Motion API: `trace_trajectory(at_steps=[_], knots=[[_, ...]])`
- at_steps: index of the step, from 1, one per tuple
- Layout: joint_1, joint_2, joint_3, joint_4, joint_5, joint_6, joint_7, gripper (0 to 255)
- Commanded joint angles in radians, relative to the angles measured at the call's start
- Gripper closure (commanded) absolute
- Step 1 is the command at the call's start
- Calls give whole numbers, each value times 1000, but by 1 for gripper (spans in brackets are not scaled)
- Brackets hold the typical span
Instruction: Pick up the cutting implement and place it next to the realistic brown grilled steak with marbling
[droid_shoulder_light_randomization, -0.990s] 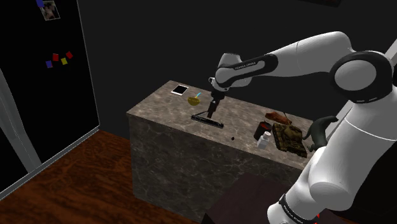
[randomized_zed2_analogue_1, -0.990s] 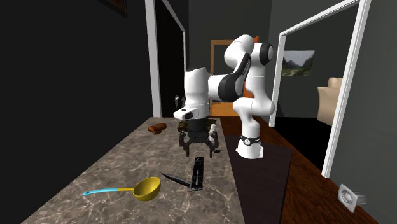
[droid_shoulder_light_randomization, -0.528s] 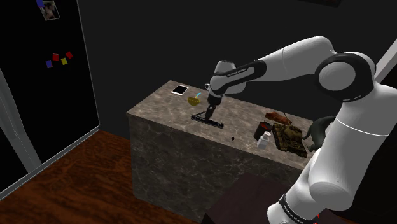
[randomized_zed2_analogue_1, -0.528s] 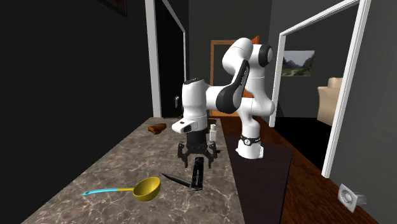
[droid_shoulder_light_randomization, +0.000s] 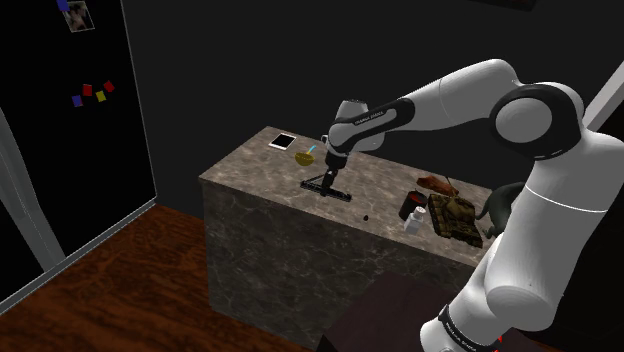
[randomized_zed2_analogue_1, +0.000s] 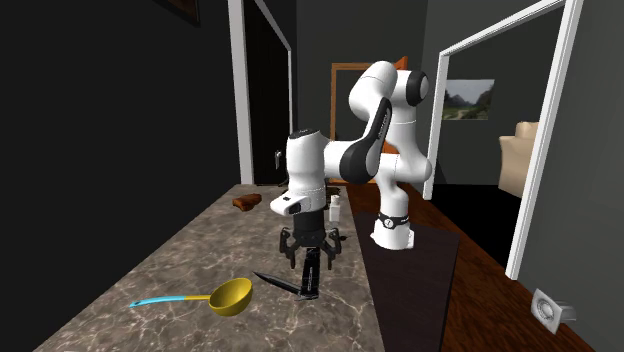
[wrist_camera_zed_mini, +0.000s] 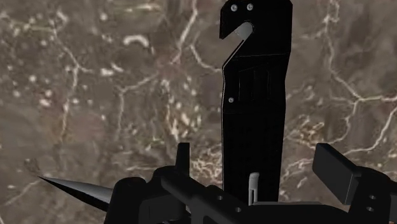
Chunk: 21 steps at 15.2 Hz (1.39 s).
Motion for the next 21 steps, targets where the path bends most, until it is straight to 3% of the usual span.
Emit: trace_trajectory(at_steps=[1,2,11,21], knots=[[0,0,0,0,0,0,0,0],[0,0,0,0,0,0,0,255],[0,0,0,0,0,0,0,255],[4,-72,-6,54,-31,-122,27,255]])
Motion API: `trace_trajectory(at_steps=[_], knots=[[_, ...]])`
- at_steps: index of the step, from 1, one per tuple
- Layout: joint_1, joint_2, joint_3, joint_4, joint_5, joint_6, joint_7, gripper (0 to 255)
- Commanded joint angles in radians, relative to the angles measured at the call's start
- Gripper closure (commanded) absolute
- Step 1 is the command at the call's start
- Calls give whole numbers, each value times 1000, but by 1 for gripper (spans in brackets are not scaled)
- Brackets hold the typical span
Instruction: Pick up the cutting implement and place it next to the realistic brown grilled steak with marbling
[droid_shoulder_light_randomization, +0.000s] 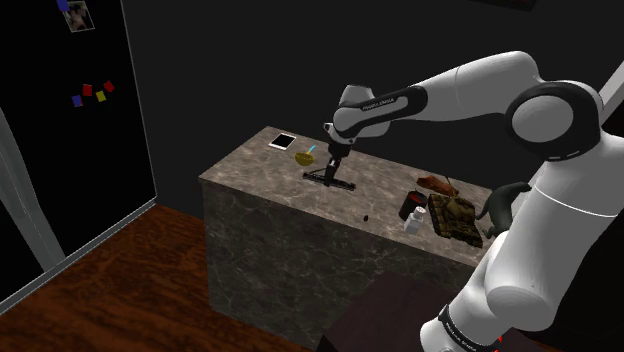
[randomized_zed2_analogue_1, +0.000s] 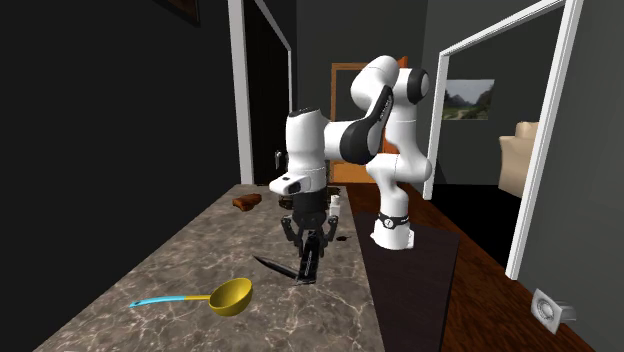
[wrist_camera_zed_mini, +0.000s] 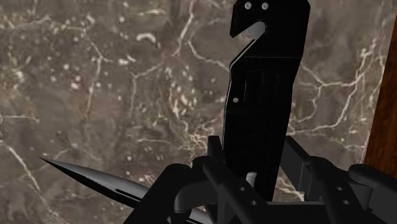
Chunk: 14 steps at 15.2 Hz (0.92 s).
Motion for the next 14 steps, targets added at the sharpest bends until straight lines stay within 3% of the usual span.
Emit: trace_trajectory(at_steps=[1,9,14], knots=[[1,-14,-1,13,-6,-27,6,255],[2,-55,-2,73,-22,-125,22,255],[-60,-51,-58,78,-19,-136,-98,255]])
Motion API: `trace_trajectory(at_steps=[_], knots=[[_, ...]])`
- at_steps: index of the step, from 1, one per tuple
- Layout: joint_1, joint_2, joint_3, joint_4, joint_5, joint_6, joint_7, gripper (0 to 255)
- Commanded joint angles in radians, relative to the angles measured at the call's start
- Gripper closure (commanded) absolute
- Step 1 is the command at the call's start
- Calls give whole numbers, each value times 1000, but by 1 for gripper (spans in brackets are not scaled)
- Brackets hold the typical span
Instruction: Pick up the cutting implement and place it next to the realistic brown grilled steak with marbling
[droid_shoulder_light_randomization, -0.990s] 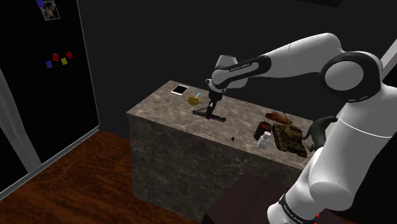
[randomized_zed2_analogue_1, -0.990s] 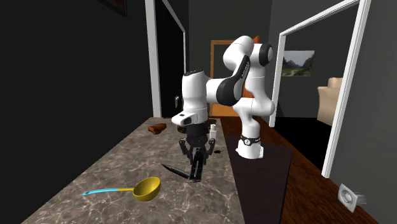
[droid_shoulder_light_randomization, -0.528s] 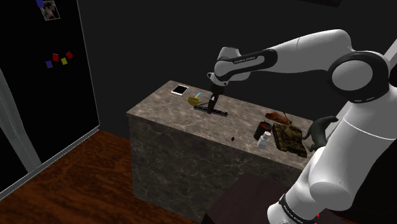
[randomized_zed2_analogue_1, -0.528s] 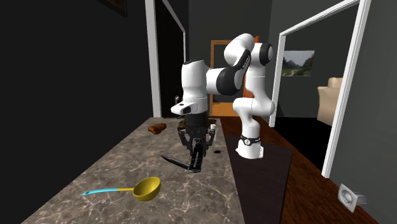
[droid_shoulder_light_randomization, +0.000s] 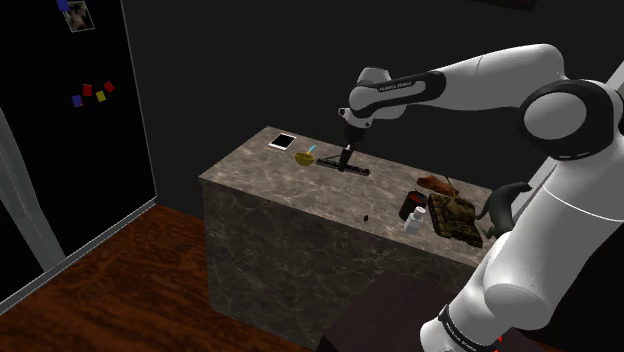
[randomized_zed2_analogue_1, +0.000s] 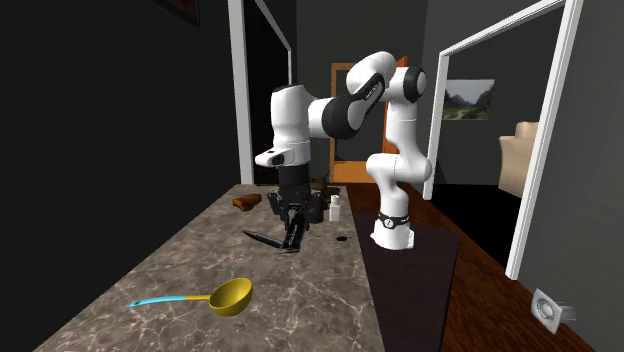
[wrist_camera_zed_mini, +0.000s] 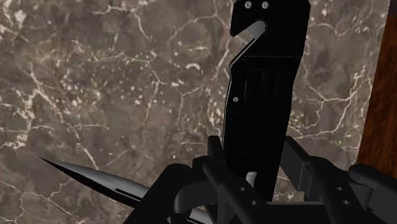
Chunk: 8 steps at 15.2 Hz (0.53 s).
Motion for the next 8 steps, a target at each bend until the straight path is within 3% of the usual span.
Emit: trace_trajectory(at_steps=[1,8], knots=[[-26,12,-23,13,4,-5,-52,255],[-118,66,-98,79,27,-34,-226,255]])
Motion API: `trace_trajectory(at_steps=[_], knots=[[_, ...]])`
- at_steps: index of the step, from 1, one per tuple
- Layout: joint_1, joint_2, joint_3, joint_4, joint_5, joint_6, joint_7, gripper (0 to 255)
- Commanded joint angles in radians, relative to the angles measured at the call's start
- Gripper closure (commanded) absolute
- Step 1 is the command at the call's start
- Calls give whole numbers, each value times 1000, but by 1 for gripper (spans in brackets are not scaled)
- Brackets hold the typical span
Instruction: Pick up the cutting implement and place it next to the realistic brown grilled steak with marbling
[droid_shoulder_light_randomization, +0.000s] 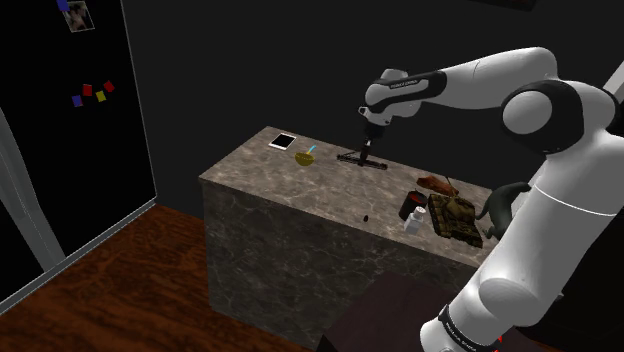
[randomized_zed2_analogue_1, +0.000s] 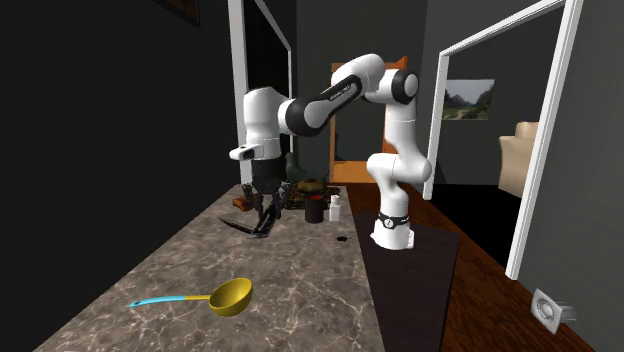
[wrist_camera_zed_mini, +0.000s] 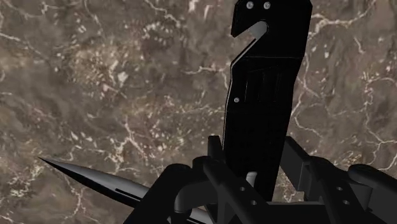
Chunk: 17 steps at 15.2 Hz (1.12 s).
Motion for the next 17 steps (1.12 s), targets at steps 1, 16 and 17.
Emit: trace_trajectory(at_steps=[1,16,17], knots=[[-26,15,-19,16,7,-7,-49,255],[-291,304,-115,389,135,-151,-407,255],[-301,315,-115,406,140,-157,-415,255]])
